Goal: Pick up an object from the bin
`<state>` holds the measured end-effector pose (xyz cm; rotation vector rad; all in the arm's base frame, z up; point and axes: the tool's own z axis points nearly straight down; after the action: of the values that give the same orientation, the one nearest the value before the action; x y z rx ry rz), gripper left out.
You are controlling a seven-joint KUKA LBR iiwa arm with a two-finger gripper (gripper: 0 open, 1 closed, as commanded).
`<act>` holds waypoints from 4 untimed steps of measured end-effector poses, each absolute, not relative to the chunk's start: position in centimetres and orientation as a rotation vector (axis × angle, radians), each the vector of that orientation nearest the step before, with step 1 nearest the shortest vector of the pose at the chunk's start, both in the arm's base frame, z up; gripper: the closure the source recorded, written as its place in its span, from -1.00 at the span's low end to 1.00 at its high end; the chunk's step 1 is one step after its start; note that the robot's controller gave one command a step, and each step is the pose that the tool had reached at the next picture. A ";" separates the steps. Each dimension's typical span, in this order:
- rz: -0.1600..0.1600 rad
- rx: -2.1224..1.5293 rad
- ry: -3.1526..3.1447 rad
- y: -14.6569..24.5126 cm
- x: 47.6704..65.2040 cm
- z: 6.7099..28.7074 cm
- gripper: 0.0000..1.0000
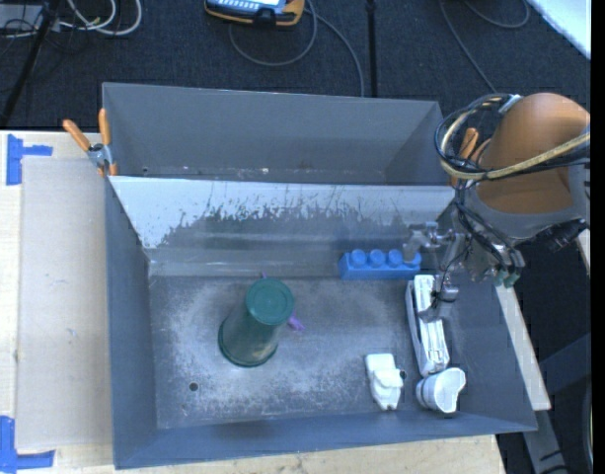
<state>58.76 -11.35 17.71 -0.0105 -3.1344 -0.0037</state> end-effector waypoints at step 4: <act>-0.001 0.014 -3.175 -13.3 58.6 8.6 -1.00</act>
Offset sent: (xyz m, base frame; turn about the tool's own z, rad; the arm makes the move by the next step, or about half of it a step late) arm 0.0327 -0.0213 -0.0901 0.0717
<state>58.62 -13.29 8.56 0.0141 -3.1750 -0.0006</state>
